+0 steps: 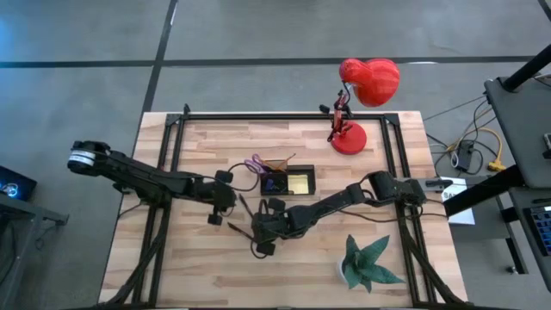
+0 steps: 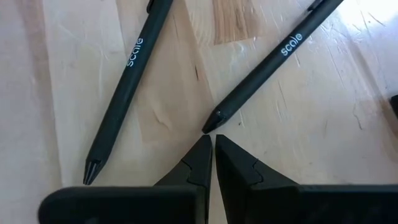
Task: Pick and place office supplies into organizer
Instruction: Put the top black pen into the black desk organizer
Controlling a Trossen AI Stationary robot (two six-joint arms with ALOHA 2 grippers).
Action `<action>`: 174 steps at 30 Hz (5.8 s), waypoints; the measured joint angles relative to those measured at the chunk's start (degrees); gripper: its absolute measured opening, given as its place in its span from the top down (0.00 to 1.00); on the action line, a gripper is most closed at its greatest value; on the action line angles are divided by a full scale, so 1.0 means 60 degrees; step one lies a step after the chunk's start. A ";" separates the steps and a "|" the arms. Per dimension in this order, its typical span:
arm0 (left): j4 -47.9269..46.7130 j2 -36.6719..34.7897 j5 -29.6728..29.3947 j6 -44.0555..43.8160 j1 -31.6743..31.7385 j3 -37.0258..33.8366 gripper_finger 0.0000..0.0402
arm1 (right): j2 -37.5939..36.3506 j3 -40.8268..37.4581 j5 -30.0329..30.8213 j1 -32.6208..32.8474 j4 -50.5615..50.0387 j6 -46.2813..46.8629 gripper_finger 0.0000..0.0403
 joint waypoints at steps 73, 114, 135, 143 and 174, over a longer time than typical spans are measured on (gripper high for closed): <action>-0.0574 0.0972 0.2251 0.3010 0.1107 0.0521 0.83 | -0.0342 0.0033 0.0514 -0.0109 0.0009 0.2377 0.97; -0.0486 0.0979 0.1679 0.3192 0.1111 0.0503 0.82 | -0.0291 0.0005 -0.0132 -0.0345 -0.0400 0.1551 0.97; -0.0486 0.0983 0.1674 0.3160 0.1111 0.0503 0.82 | -0.0311 0.0051 -0.0211 -0.0331 -0.0144 0.1081 0.97; -0.0489 0.0983 0.1674 0.3159 0.1111 0.0499 0.82 | -0.0228 0.0044 -0.0419 -0.0331 -0.0154 0.1085 0.97; -0.0424 0.1413 0.1927 0.3192 0.1112 0.0569 0.82 | -0.0033 0.0062 -0.0438 -0.0328 -0.0139 0.1085 0.97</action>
